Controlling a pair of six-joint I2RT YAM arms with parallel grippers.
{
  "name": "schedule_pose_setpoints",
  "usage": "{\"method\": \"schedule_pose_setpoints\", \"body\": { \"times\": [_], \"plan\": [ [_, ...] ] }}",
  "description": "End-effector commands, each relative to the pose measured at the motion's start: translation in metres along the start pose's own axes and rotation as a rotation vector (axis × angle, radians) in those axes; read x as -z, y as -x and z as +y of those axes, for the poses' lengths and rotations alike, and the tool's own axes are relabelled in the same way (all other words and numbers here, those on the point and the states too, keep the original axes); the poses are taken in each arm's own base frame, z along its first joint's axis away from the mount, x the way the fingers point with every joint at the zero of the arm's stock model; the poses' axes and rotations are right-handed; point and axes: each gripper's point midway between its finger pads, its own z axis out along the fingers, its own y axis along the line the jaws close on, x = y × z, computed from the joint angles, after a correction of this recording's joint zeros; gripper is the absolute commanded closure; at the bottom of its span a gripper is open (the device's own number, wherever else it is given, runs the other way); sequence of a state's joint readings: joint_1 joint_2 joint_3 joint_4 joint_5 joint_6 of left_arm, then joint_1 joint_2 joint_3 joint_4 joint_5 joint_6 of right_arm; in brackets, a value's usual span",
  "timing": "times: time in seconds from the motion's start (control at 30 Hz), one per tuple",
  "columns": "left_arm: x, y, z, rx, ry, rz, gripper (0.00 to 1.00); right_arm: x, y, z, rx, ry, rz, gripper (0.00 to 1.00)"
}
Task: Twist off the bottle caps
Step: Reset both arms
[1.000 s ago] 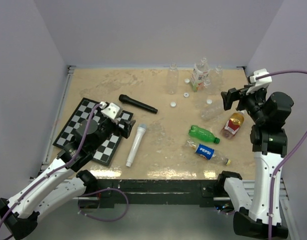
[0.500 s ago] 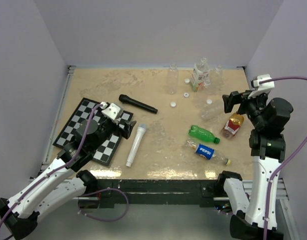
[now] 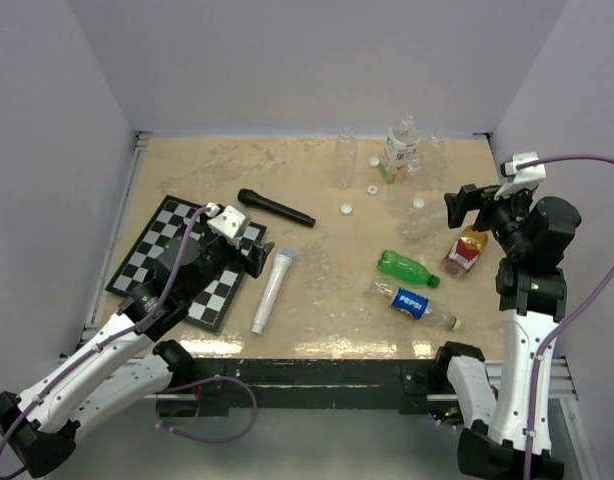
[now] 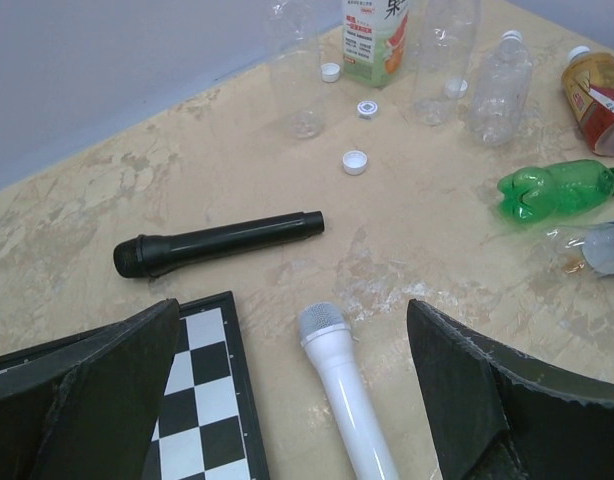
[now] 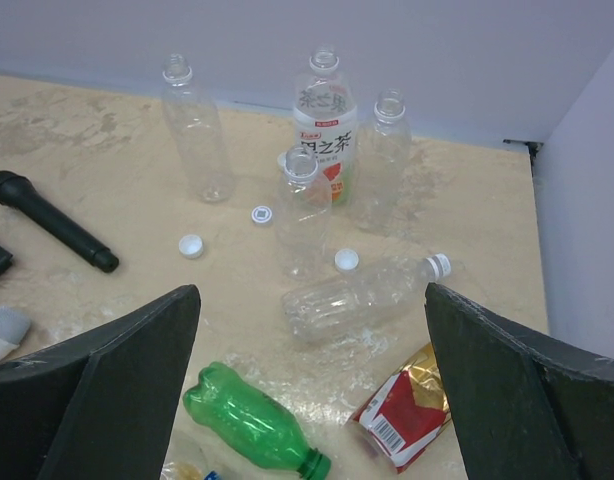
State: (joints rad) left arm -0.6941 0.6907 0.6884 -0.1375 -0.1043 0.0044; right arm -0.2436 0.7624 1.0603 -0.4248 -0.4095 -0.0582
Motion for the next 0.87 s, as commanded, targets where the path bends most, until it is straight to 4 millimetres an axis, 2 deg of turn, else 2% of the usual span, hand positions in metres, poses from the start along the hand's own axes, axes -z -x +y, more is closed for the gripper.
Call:
{"method": "schedule_pose_setpoints", "body": {
  "times": [0.0, 0.83],
  "plan": [
    [-0.0027, 0.0014, -0.0016, -0.014, -0.014, -0.012, 0.0, 0.0031, 0.0144, -0.0021, 0.004, -0.017, -0.06, 0.02],
    [-0.0023, 0.0002, -0.0012, -0.018, -0.011, -0.005, 0.0, 0.0023, 0.0143, -0.0037, -0.01, -0.021, -0.066, 0.02]
  ]
}}
